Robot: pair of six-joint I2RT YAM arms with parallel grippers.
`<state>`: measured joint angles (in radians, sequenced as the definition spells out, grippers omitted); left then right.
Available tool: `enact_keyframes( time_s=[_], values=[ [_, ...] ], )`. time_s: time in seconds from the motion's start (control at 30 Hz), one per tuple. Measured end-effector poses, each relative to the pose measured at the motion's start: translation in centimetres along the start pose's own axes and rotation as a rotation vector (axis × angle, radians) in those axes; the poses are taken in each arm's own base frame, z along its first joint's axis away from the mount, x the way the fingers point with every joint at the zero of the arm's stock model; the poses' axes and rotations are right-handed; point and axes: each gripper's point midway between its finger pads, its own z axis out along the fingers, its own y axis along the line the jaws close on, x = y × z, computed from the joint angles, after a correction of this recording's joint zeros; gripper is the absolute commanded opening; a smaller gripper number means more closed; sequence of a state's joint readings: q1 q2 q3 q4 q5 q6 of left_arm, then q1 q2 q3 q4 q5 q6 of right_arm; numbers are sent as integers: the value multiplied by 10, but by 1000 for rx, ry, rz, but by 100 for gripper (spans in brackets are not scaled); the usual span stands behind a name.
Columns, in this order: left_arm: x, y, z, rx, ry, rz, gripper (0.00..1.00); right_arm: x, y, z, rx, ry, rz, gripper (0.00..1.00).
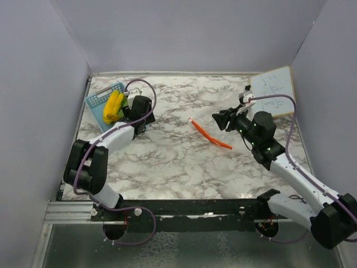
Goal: Open the zip-top bag and remove the fake food
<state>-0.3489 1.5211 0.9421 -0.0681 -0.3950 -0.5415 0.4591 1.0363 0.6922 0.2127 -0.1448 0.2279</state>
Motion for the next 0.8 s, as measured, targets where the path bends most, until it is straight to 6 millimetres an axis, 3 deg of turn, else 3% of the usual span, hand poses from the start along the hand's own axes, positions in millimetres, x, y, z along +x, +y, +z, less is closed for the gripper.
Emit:
enact_keyframes(
  time_s=[0.17, 0.33, 0.5, 0.8],
  values=[
    [20, 4, 27, -67, 70, 22, 47, 0, 3, -17, -1, 11, 3, 41],
    [14, -9, 35, -50, 66, 31, 11, 13, 1, -32, 15, 47, 3, 41],
    [20, -14, 28, -33, 76, 75, 1, 26, -3, -38, 33, 61, 5, 40],
    [49, -16, -11, 89, 112, 160, 0, 48, -7, -35, 41, 116, 22, 40]
  ],
)
